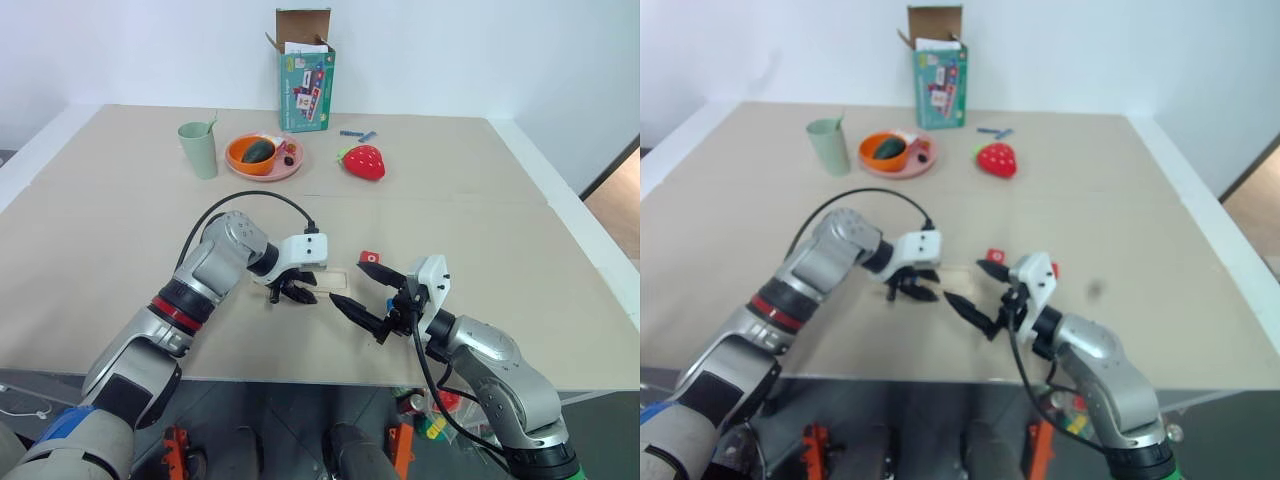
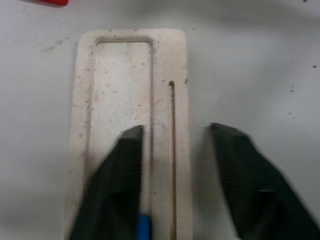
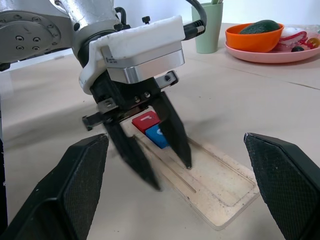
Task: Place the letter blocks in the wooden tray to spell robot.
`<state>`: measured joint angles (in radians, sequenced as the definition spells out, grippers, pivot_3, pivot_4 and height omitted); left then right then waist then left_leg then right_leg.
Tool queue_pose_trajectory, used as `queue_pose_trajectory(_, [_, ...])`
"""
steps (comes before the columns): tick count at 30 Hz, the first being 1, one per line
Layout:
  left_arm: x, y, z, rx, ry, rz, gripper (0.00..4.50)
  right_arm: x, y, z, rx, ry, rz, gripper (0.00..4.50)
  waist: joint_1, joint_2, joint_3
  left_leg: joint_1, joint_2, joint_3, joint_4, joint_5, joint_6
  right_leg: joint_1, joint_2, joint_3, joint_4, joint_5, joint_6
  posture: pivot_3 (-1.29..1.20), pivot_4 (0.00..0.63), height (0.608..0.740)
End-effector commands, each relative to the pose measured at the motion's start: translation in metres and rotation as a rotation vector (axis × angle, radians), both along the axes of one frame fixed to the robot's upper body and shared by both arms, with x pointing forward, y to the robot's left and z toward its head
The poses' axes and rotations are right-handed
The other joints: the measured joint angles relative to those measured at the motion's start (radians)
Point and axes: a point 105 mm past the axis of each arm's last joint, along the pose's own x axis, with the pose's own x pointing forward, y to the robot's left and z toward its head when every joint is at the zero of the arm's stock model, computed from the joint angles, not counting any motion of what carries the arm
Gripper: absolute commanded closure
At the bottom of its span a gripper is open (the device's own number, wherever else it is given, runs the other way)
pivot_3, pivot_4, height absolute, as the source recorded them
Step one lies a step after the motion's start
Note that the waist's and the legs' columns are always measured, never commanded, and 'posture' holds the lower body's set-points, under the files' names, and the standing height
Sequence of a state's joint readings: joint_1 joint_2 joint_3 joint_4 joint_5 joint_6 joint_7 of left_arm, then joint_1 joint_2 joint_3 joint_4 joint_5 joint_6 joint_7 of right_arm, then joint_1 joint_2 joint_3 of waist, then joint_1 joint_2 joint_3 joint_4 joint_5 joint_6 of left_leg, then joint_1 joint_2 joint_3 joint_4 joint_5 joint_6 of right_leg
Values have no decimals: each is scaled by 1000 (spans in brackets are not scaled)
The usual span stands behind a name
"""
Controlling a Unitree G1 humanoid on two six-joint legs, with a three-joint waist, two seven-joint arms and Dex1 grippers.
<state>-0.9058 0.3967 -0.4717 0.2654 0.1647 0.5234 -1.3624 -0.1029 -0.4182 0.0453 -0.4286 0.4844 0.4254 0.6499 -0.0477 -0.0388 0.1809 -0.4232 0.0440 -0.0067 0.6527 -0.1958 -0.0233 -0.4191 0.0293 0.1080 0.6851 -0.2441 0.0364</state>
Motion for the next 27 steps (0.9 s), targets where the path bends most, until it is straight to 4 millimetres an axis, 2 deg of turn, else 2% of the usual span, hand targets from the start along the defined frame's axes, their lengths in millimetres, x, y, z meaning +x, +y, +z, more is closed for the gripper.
queue_pose_trajectory(1, [-2, 2, 10, -23, -12, -10, 919, -1, -8, 10, -1, -50, -17, 0, 0, 0, 0, 0, 0, 0, 0, 0, 0, 0, 0, 0, 0, 0, 0, 0, 150, 740])
queue_pose_trajectory(4, [3, 8, 20, -40, -40, 9, 22, 0, -14, 12, -12, -54, -28, 0, 0, 1, 0, 0, 0, 0, 0, 0, 0, -1, 0, 0, 0, 0, 0, 0, 150, 740])
queue_pose_trajectory(8, [5, 19, 42, -112, -55, 34, 22, 3, -24, 17, -37, -57, -38, 0, 0, 1, 1, -1, 0, 0, -1, 0, 0, -2, 0, 0, 0, 0, 1, 0, 150, 740])
queue_pose_trajectory(12, [0, 29, 64, -268, -92, 17, 22, 18, -42, 22, -88, -38, -104, 0, -1, 3, 2, -2, 1, 1, -2, 0, 0, -3, 0, 0, 0, 1, 2, 0, 150, 740])
queue_pose_trajectory(14, [-5, 33, 73, -392, -122, 9, 22, 29, -53, 26, -110, -30, -169, 0, -2, 4, 2, -2, 1, 1, -2, 0, 0, -3, 0, 0, 0, 1, 2, 0, 150, 740])
queue_pose_trajectory(16, [-23, 39, 82, -632, -132, 3, 22, 45, -68, 32, -115, -26, -287, 0, -4, 7, 1, -1, 1, 1, -2, 0, 0, -3, 0, 0, 0, 1, 3, 0, 150, 740])
queue_pose_trajectory(18, [-37, 45, 83, -774, -174, 29, 22, 53, -78, 31, -131, -21, -362, 0, -5, 8, 0, 0, 2, 4, -4, 0, 0, -3, -1, 2, -1, 1, 3, 0, 150, 740])
queue_pose_trajectory(21, [-46, 50, 73, -865, -260, 134, 22, 58, -90, 23, -133, 0, -485, 0, 3, 8, 0, -1, 2, 2, -6, -1, 0, -4, 0, 0, -1, 0, 3, 0, 150, 740])
queue_pose_trajectory(27, [-60, 49, 52, -932, -314, 344, 22, 57, -99, 2, -154, 71, -604, 0, 3, 8, 0, -1, 0, 3, -7, 0, 0, -3, -2, 2, -2, 0, 4, 0, 150, 740])
